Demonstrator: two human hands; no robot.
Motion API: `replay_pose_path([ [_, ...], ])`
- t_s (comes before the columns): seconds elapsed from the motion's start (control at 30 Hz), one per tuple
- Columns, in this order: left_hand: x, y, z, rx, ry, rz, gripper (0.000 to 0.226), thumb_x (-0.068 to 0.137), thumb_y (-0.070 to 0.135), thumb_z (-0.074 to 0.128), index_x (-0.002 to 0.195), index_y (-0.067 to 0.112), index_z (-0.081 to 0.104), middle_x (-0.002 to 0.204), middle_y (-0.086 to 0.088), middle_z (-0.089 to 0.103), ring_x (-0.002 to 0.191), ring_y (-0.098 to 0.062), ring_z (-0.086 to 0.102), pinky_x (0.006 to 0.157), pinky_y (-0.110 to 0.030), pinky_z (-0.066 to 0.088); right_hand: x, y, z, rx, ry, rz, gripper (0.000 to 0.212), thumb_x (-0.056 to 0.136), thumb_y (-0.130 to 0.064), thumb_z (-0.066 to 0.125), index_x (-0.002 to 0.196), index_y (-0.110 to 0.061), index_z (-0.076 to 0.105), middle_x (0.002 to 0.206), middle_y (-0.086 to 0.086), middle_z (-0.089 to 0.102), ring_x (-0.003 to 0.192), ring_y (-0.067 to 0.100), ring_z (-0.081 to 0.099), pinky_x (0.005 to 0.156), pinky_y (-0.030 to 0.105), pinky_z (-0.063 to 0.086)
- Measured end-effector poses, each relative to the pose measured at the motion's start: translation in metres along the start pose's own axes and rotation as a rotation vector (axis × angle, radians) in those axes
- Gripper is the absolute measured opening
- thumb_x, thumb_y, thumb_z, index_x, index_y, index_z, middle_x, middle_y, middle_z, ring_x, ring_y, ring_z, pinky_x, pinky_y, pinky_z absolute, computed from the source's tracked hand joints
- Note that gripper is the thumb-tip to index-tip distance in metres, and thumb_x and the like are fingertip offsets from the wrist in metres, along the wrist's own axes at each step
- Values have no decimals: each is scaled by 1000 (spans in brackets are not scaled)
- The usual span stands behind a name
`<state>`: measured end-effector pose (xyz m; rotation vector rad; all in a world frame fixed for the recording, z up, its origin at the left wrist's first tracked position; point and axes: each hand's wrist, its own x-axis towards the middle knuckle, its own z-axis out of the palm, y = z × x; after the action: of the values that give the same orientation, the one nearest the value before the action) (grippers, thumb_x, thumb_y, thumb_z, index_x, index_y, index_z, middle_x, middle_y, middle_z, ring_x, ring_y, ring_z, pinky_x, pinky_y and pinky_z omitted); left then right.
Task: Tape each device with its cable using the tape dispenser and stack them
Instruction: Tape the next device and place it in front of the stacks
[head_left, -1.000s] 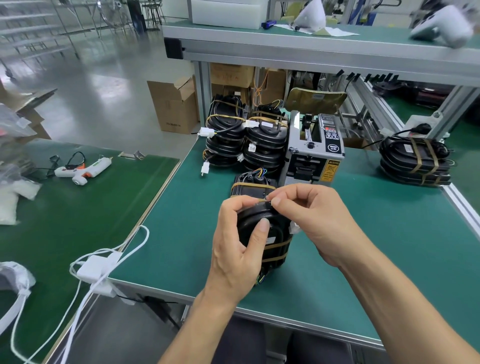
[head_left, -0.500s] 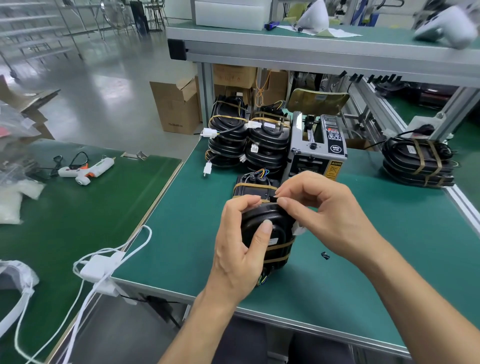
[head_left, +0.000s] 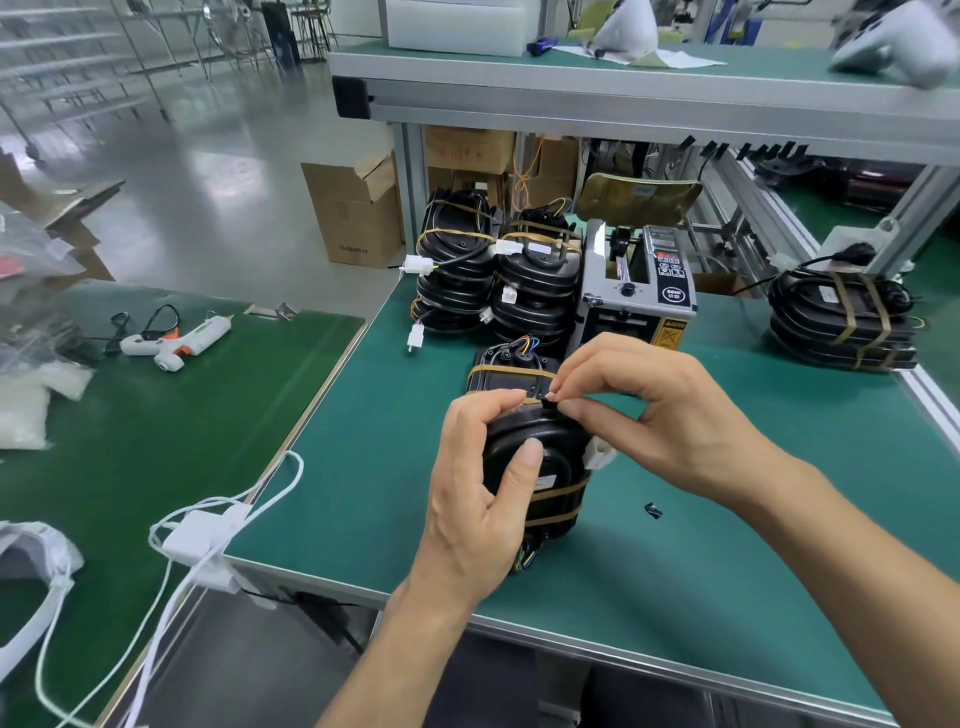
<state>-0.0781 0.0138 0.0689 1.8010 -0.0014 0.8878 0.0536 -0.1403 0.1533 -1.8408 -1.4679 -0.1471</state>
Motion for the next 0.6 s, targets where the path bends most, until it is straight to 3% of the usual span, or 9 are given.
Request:
replay_pose_path([
  [0.13,-1,-1,-1,13,-1,4,35,102,13,62,136,14,55,130,-9,63,122,-27,63,105,-33,51,-17,0,2,239,125,259,14,98,-8,70,92,-21,71,101,-2,72,96,18,70,86,23,52],
  [0.2,-1,0,0,10,-5,0,35,102,13,62,136,11,56,130,-9,63,122,-28,64,105,-35,52,-24,-1,1,412,202,433,13,97,-13,70,87,-21,72,102,1,76,96,17,70,88,28,51],
  [0.33,-2,-2,1,1,3,-3,35,102,13,61,137,9,55,130,-7,63,123,-28,64,105,-30,50,-24,-8,2,578,244,613,18,95,-13,72,78,-18,75,112,-1,78,109,14,70,107,40,50],
  [0.43,-2,-1,1,-24,8,1,35,104,17,62,138,12,54,131,-5,63,124,-29,63,105,-26,49,-13,-21,7,609,196,653,13,89,-22,78,76,-22,78,113,-7,78,109,10,72,101,32,50],
  [0.6,-2,1,0,-49,7,12,36,104,21,61,138,14,53,131,-4,64,123,-29,64,105,-28,50,2,-32,18,528,165,718,20,90,-18,79,72,-25,80,106,-16,78,98,4,73,89,24,51],
])
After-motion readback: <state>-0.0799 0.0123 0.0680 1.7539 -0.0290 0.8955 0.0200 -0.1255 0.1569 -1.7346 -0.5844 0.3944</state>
